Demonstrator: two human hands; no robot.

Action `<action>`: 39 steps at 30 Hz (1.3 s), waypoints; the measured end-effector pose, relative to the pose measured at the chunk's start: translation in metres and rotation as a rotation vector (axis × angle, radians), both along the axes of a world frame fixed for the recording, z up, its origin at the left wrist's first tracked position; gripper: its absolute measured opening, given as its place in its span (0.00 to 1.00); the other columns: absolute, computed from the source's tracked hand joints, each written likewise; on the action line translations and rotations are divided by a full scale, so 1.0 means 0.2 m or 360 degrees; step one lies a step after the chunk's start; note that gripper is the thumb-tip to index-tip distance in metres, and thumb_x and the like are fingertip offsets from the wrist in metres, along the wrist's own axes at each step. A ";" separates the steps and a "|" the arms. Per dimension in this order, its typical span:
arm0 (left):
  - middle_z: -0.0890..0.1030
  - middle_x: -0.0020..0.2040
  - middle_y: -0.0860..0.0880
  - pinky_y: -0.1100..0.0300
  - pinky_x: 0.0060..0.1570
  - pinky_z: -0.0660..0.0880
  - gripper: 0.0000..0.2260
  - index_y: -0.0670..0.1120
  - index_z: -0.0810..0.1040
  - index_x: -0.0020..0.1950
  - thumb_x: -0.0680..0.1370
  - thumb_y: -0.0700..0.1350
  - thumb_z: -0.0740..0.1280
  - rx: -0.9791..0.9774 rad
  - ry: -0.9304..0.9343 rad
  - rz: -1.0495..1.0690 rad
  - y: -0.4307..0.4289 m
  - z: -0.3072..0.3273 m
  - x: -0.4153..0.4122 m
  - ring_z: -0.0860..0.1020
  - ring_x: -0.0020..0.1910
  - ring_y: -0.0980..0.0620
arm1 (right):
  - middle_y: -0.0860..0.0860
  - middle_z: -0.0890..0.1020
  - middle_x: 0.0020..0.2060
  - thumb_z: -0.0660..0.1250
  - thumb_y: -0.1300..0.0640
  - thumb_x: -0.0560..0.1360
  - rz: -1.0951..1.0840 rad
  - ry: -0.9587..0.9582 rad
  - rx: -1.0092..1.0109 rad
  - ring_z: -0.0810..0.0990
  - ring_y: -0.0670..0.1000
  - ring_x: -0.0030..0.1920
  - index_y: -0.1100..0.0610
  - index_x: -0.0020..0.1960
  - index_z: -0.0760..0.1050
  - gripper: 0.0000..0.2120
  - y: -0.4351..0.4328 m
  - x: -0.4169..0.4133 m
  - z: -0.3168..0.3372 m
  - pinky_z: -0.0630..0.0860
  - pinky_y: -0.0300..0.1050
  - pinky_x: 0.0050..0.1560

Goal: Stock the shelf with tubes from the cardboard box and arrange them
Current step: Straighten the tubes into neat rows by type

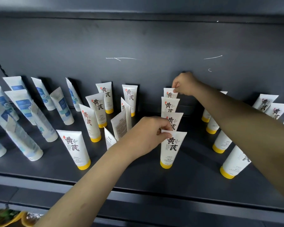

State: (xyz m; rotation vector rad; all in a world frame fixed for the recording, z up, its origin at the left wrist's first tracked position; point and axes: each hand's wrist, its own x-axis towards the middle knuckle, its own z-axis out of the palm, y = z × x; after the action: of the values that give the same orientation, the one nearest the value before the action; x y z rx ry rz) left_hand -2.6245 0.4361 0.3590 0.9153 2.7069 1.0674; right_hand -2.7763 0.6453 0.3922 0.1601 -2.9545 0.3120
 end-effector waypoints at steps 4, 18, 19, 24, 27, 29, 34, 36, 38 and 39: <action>0.81 0.50 0.52 0.58 0.51 0.76 0.05 0.48 0.80 0.51 0.76 0.46 0.68 -0.0018 0.0017 -0.0011 0.00 0.00 0.00 0.78 0.47 0.54 | 0.57 0.84 0.48 0.71 0.63 0.72 -0.0088 0.0074 -0.0037 0.82 0.57 0.49 0.63 0.51 0.82 0.09 -0.02 0.01 -0.01 0.74 0.42 0.49; 0.81 0.52 0.52 0.56 0.51 0.77 0.04 0.49 0.79 0.51 0.77 0.45 0.67 -0.0093 0.0054 -0.0016 0.01 0.01 -0.01 0.78 0.48 0.55 | 0.55 0.85 0.47 0.74 0.59 0.70 -0.0157 0.0084 -0.0119 0.81 0.54 0.48 0.59 0.49 0.83 0.09 -0.02 0.01 -0.04 0.71 0.38 0.44; 0.81 0.52 0.52 0.56 0.51 0.77 0.04 0.49 0.79 0.51 0.77 0.45 0.67 -0.0106 0.0063 -0.0020 0.01 0.01 0.00 0.78 0.48 0.55 | 0.55 0.85 0.47 0.74 0.59 0.70 -0.0149 0.0060 -0.0116 0.81 0.54 0.48 0.58 0.50 0.83 0.09 -0.02 0.02 -0.03 0.72 0.39 0.45; 0.80 0.53 0.52 0.57 0.52 0.77 0.06 0.49 0.79 0.53 0.77 0.44 0.67 -0.0143 0.0098 -0.0040 0.00 0.02 0.00 0.78 0.48 0.56 | 0.56 0.83 0.51 0.74 0.61 0.69 -0.0127 0.0053 -0.0187 0.81 0.55 0.52 0.61 0.54 0.81 0.14 0.00 0.04 0.01 0.76 0.45 0.55; 0.80 0.53 0.51 0.58 0.54 0.76 0.11 0.47 0.78 0.58 0.76 0.43 0.69 -0.0076 0.0141 -0.0030 -0.02 0.05 0.00 0.78 0.50 0.55 | 0.57 0.83 0.51 0.74 0.61 0.69 -0.0069 0.0061 -0.0235 0.81 0.55 0.52 0.61 0.54 0.80 0.14 0.02 0.08 0.07 0.75 0.45 0.57; 0.80 0.53 0.50 0.62 0.54 0.75 0.12 0.47 0.78 0.58 0.76 0.42 0.69 -0.0028 0.0224 -0.0013 -0.05 0.09 0.00 0.78 0.50 0.55 | 0.56 0.84 0.50 0.74 0.62 0.69 -0.0004 0.0047 -0.0243 0.81 0.54 0.51 0.61 0.53 0.80 0.13 0.01 0.13 0.11 0.75 0.45 0.57; 0.79 0.52 0.55 0.79 0.47 0.66 0.12 0.48 0.79 0.58 0.75 0.44 0.70 -0.0084 0.0489 0.0042 -0.17 0.21 0.00 0.75 0.49 0.60 | 0.53 0.84 0.48 0.74 0.60 0.69 0.0217 -0.0057 -0.0146 0.82 0.51 0.48 0.58 0.51 0.81 0.11 0.00 0.27 0.22 0.76 0.43 0.54; 0.79 0.53 0.56 0.81 0.46 0.64 0.12 0.49 0.79 0.58 0.75 0.45 0.70 -0.0163 0.0544 0.0088 -0.23 0.24 0.01 0.74 0.47 0.64 | 0.52 0.84 0.47 0.75 0.59 0.69 0.0343 -0.0096 -0.0106 0.82 0.50 0.49 0.58 0.51 0.82 0.11 -0.01 0.33 0.26 0.76 0.46 0.56; 0.78 0.54 0.58 0.80 0.46 0.65 0.12 0.50 0.79 0.58 0.75 0.46 0.70 -0.0234 0.0560 0.0181 -0.29 0.27 0.01 0.73 0.45 0.68 | 0.51 0.84 0.46 0.75 0.58 0.69 0.0446 -0.0138 -0.0112 0.82 0.50 0.49 0.57 0.51 0.82 0.12 -0.02 0.37 0.29 0.77 0.48 0.57; 0.78 0.54 0.59 0.79 0.46 0.65 0.12 0.51 0.79 0.58 0.75 0.47 0.70 -0.0244 0.0548 0.0232 -0.31 0.29 0.01 0.73 0.45 0.69 | 0.51 0.84 0.46 0.75 0.58 0.69 0.0485 -0.0157 -0.0122 0.82 0.49 0.49 0.56 0.51 0.82 0.11 -0.02 0.39 0.30 0.77 0.48 0.57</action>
State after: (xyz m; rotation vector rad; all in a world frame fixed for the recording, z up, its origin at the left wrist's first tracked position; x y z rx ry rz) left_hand -2.6217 0.3741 0.4172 0.9664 3.1257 0.7680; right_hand -2.6983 0.6406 0.4529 0.6042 -3.0042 0.4842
